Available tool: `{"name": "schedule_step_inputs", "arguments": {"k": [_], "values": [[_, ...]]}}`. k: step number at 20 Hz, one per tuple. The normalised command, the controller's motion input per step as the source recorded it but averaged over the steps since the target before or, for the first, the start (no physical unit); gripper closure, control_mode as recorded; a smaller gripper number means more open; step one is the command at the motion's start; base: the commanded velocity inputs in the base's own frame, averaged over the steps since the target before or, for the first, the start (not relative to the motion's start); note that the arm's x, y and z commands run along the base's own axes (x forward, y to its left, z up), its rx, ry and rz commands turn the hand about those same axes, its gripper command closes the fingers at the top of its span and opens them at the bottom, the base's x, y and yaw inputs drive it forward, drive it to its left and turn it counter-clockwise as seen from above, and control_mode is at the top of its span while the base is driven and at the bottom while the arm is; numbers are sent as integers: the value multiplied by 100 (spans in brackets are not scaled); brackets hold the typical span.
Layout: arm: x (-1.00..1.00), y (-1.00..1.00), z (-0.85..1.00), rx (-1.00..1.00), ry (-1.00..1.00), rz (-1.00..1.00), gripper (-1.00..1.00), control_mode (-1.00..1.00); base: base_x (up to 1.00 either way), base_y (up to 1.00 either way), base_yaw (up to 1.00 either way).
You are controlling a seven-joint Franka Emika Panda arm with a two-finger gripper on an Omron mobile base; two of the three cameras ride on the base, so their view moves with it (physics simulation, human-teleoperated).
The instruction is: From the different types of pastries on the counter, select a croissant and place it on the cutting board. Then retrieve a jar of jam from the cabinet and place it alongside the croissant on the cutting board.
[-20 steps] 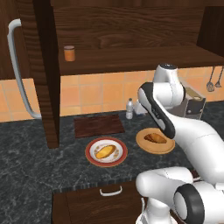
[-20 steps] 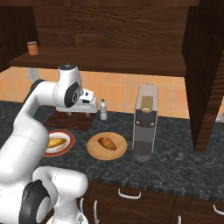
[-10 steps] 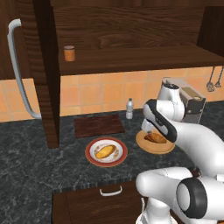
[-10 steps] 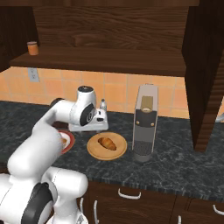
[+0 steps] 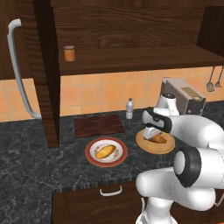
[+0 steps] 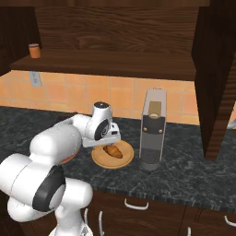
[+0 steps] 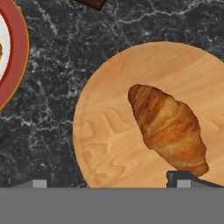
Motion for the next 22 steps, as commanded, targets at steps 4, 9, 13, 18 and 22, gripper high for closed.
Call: {"name": "schedule_step_inputs", "arguments": {"k": [4, 9, 13, 18, 22], "values": [[39, -24, -24, 0, 7, 7, -100, -100, 0, 0, 0], [34, -17, -44, 0, 9, 9, -100, -100, 0, 0, 0], [30, -20, -9, 0, 1, 7, -100, -100, 0, 0, 0], [20, -7, -18, 0, 4, 5, -100, -100, 0, 0, 0], [-3, -3, -59, 0, 0, 9, -100, -100, 0, 0, 0]]}}
